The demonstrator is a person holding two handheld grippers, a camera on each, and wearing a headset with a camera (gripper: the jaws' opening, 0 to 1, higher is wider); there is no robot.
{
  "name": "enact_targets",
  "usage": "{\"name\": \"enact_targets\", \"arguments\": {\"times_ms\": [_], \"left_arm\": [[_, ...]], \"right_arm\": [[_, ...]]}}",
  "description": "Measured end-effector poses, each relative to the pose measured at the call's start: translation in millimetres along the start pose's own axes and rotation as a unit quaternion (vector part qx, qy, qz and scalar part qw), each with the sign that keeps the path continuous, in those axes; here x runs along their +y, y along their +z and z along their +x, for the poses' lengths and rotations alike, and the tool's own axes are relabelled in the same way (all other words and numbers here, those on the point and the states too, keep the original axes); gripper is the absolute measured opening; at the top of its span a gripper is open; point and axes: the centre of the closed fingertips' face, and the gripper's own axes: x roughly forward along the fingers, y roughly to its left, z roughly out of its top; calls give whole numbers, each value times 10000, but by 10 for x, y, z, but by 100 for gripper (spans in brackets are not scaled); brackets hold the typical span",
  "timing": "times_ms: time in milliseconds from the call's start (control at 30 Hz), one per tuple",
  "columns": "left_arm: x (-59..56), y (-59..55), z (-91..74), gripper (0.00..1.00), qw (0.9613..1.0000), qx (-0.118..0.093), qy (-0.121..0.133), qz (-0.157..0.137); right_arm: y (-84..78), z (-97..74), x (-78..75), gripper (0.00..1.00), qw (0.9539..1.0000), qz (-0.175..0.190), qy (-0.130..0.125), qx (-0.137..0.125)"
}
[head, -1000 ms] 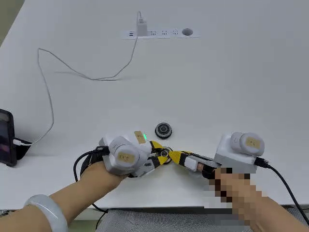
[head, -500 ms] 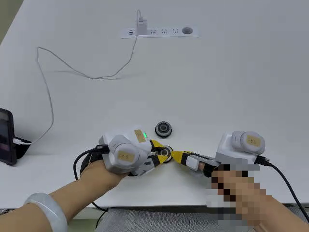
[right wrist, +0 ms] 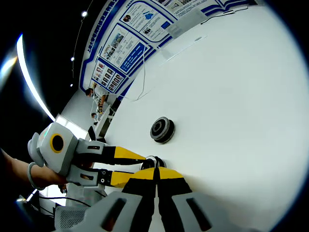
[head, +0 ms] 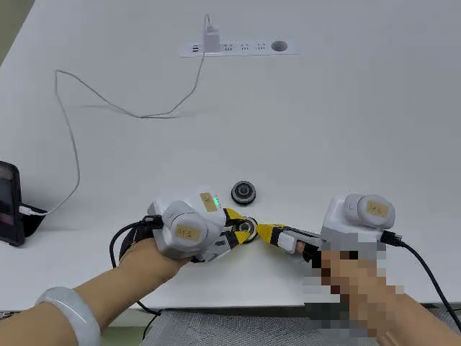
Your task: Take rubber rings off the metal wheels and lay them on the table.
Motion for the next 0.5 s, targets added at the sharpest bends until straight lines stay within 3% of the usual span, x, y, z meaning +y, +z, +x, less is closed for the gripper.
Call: {"name": "enact_targets", "arguments": {"times_ms": [500], "left_arm": [[2, 0, 3, 12, 10000, 1, 0, -6]], "right_arm": [[18, 1, 13, 2, 10000, 15, 3, 11]]}}
